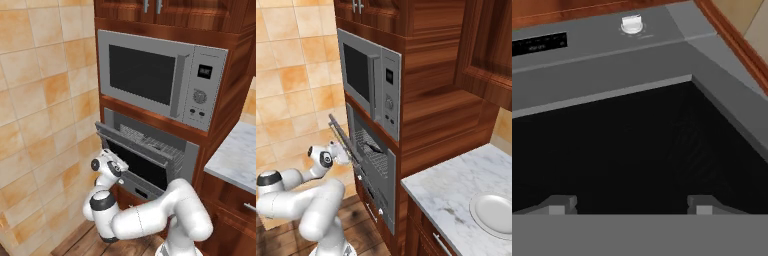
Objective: Place the fish on the top rack of the oven, and slide the tray back inside. Close the oven door.
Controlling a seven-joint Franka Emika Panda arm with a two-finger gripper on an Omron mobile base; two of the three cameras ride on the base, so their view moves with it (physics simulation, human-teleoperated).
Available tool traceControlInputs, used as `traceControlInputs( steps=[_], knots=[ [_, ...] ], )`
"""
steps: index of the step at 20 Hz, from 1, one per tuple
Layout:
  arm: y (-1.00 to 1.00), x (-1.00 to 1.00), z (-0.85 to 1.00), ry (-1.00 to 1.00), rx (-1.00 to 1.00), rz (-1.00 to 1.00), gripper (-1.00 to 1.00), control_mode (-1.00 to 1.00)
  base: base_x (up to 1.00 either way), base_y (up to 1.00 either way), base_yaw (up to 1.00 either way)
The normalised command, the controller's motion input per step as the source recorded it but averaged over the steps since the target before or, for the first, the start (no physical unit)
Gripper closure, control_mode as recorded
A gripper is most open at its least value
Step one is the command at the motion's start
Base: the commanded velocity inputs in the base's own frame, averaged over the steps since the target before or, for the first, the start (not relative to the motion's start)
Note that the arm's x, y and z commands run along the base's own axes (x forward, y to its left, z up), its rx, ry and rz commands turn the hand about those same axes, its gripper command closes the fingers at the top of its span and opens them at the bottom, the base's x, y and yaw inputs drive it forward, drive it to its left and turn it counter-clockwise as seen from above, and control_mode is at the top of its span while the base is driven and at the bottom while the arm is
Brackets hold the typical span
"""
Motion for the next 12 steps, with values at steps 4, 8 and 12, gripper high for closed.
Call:
traceControlInputs(
  steps=[4, 8, 12],
  knots=[
    [-1.0, 1.0, -0.01, 0.14, 0.09, 0.01, -1.0, -1.0, 0.0, 0.0, 0.0],
    [-1.0, 1.0, -0.17, 0.14, 0.09, 0.04, -1.0, -1.0, 0.0, 0.0, 0.0],
    [-0.98, 0.43, -0.39, 0.06, 0.01, 0.03, -1.0, -1.0, 0.0, 0.0, 0.0]
  ],
)
